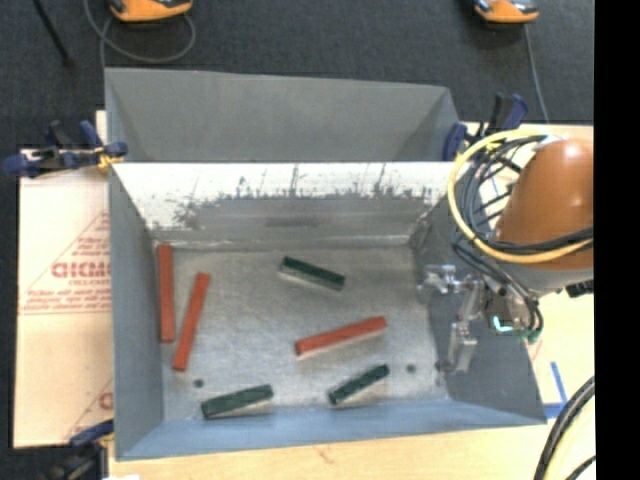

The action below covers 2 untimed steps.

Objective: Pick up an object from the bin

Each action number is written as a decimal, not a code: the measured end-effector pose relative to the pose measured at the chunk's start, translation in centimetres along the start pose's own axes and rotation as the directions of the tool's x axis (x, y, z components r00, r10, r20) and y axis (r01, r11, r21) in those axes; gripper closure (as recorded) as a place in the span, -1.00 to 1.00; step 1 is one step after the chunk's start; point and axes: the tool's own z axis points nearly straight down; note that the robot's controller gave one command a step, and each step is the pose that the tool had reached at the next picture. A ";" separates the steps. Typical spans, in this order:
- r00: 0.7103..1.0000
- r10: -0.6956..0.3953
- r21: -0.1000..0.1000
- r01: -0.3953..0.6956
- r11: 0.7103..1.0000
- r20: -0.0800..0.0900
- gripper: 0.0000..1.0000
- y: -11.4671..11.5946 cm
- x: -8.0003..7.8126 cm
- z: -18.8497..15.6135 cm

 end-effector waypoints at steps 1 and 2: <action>0.954 -0.300 0.000 0.300 0.954 0.005 -1.00 10.6 -2.2 13.3; 0.920 -0.391 0.005 0.391 0.920 0.010 -1.00 8.4 -3.9 10.0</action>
Offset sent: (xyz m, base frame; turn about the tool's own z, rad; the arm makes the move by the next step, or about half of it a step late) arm 0.0207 0.1046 -0.1317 -0.3062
